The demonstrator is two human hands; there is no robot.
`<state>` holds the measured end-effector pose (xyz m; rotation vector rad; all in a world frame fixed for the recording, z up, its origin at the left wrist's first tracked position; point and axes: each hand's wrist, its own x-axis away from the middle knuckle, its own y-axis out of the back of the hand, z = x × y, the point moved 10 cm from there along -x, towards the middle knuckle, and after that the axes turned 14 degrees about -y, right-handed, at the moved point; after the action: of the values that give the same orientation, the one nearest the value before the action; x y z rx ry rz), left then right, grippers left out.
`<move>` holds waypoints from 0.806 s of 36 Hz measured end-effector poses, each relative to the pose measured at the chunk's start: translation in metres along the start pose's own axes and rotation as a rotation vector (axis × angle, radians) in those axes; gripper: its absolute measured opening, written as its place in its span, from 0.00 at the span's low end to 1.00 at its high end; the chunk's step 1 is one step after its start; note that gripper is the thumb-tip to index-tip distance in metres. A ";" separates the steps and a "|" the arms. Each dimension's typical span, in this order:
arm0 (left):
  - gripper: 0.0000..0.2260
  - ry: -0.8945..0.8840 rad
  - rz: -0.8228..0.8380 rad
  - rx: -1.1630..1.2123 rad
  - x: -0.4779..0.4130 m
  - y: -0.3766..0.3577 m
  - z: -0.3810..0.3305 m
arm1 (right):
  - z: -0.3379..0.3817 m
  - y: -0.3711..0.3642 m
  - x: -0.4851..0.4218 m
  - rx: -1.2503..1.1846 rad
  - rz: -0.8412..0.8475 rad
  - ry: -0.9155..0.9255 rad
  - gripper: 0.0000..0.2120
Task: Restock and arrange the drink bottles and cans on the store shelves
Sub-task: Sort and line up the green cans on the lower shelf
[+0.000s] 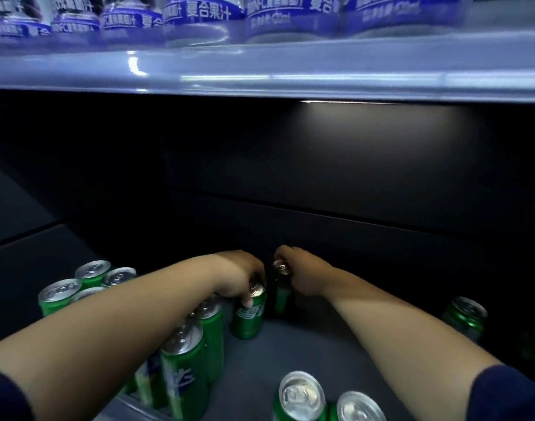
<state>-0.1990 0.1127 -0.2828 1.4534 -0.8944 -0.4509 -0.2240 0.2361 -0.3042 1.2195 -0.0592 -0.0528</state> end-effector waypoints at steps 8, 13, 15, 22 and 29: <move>0.23 -0.147 -0.014 -0.115 -0.001 -0.004 -0.057 | -0.040 0.015 0.068 -0.002 -0.016 -0.144 0.21; 0.24 -0.238 -0.112 -0.075 0.000 -0.004 -0.085 | -0.061 0.020 0.107 0.031 -0.052 -0.233 0.32; 0.24 -0.256 -0.147 -0.046 0.001 -0.005 -0.093 | -0.067 0.022 0.123 0.038 -0.080 -0.245 0.32; 0.28 -0.252 -0.255 0.158 -0.001 -0.027 -0.097 | -0.086 0.026 0.164 -0.027 -0.158 -0.303 0.29; 0.30 -0.199 -0.354 0.396 0.003 -0.043 -0.086 | -0.102 0.016 0.173 -0.261 -0.241 -0.355 0.30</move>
<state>-0.1223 0.1617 -0.3138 1.9707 -0.9192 -0.7209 -0.0437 0.3246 -0.3212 0.9401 -0.2086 -0.4738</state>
